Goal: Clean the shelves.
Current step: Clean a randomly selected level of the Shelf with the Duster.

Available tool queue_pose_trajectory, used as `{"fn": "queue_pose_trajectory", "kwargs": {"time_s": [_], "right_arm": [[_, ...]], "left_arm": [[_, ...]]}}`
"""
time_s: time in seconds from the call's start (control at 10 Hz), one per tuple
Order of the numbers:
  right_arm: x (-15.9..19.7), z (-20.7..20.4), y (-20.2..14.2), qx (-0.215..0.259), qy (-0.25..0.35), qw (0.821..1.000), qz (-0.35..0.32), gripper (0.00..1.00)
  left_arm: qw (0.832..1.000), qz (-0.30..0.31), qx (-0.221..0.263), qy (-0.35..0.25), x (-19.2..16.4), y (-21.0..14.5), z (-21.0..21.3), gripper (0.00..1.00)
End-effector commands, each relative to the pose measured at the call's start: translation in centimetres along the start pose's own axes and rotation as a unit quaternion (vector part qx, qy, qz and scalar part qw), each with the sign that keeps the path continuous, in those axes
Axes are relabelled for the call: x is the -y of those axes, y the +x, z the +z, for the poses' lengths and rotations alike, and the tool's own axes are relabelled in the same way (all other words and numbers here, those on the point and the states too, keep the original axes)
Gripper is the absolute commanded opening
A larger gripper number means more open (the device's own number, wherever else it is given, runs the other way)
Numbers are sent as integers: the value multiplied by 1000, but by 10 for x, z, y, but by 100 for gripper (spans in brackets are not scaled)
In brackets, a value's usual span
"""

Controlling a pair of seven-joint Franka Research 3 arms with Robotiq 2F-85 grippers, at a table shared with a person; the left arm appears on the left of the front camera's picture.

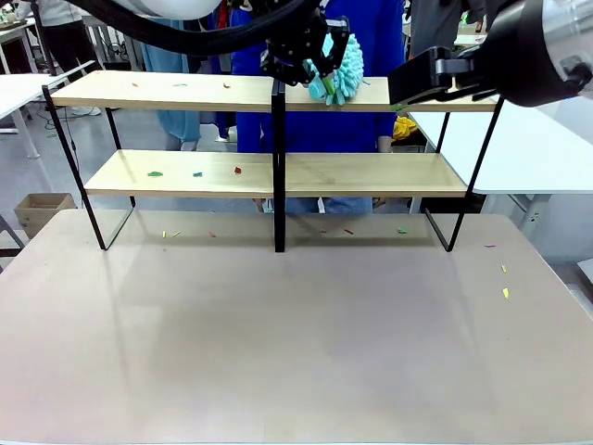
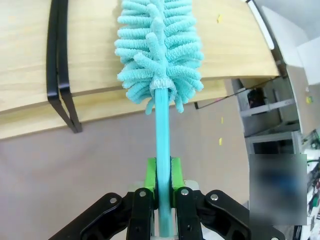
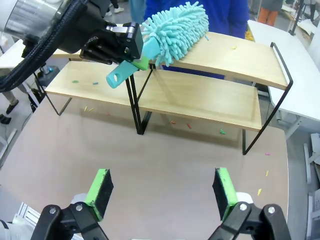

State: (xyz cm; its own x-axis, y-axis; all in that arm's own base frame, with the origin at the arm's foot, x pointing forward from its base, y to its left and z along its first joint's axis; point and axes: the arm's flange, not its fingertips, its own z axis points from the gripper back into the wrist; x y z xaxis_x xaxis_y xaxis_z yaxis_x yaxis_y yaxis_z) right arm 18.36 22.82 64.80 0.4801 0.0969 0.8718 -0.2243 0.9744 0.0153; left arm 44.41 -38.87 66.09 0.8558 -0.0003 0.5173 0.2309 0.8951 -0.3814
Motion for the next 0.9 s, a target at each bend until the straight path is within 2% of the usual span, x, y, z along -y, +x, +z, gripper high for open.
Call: {"fn": "queue_pose_trajectory", "kwargs": {"time_s": [0.0, 0.2, 0.4, 0.6, 0.7, 0.8], "right_arm": [[0, 1, 1, -1, 4, 1000, 1, 100], [0, 1, 1, -1, 4, 1000, 1, 100], [0, 1, 1, -1, 4, 1000, 1, 100], [0, 1, 1, -1, 4, 1000, 1, 100], [0, 1, 1, -1, 4, 1000, 1, 100], [0, 1, 1, -1, 4, 1000, 1, 100]], "left_arm": [[1000, -12, -19, -18, 4, 3, 9, 13], [992, -43, -84, -87, 4, -2, 12, 13], [980, -52, -121, -147, 4, -5, 11, 13], [964, -79, -182, -178, -2, -8, 10, 13], [929, -116, -261, -237, -11, -7, 20, 13], [890, -137, -308, -308, -21, -7, 34, 13]]}}
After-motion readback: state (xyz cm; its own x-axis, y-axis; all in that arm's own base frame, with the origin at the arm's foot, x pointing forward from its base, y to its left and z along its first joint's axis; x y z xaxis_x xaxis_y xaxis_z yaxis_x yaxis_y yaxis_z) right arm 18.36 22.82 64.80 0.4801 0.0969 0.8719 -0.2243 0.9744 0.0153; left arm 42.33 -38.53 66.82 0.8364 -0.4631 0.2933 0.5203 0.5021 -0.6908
